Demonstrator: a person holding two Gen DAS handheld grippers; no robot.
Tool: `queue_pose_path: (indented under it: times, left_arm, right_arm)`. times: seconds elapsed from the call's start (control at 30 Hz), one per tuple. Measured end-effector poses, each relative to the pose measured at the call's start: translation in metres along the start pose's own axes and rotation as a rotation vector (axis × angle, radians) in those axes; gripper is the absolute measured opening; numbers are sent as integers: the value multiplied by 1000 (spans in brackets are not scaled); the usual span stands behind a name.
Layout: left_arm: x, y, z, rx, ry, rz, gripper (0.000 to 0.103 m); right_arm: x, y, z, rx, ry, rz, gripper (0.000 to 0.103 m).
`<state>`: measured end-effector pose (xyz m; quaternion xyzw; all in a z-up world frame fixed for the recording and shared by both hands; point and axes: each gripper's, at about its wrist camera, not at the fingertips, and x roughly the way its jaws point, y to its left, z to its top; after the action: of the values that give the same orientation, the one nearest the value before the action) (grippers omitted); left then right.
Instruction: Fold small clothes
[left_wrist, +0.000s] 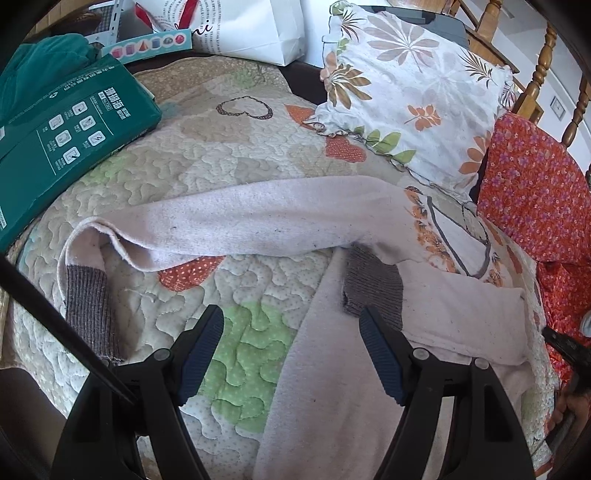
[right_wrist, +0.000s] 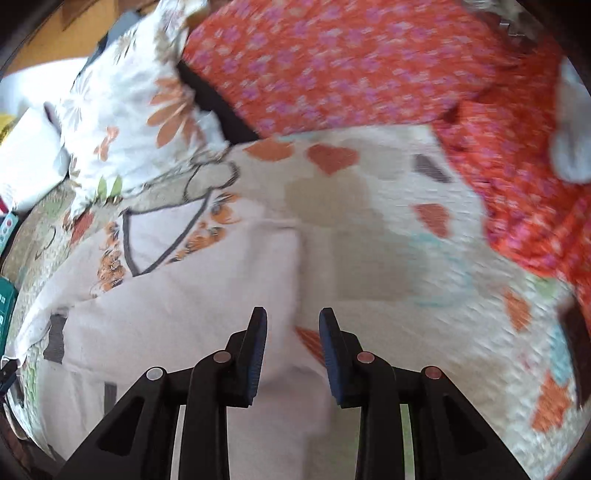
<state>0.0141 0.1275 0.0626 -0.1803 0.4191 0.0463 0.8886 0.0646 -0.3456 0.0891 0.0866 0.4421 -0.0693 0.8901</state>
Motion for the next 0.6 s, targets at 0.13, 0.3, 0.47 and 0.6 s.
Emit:
queue_pose_path:
  times: [0.13,0.3,0.47,0.6]
  left_arm:
    - [-3,6,0,22,-21,52,74]
    - [-12,33,9,-7,-52,115,74]
    - [-34,86,20,-120,-116,210,74]
    - [-59,136,19,-259,-170,282,74]
  right_arm:
    - [61,24,24,-39,74,-61,32]
    - [122,42,54,-67,80,-165,48]
    - [132,49,67,-80,69,-234,62]
    - [88,53,58,-91,-38,-238,62]
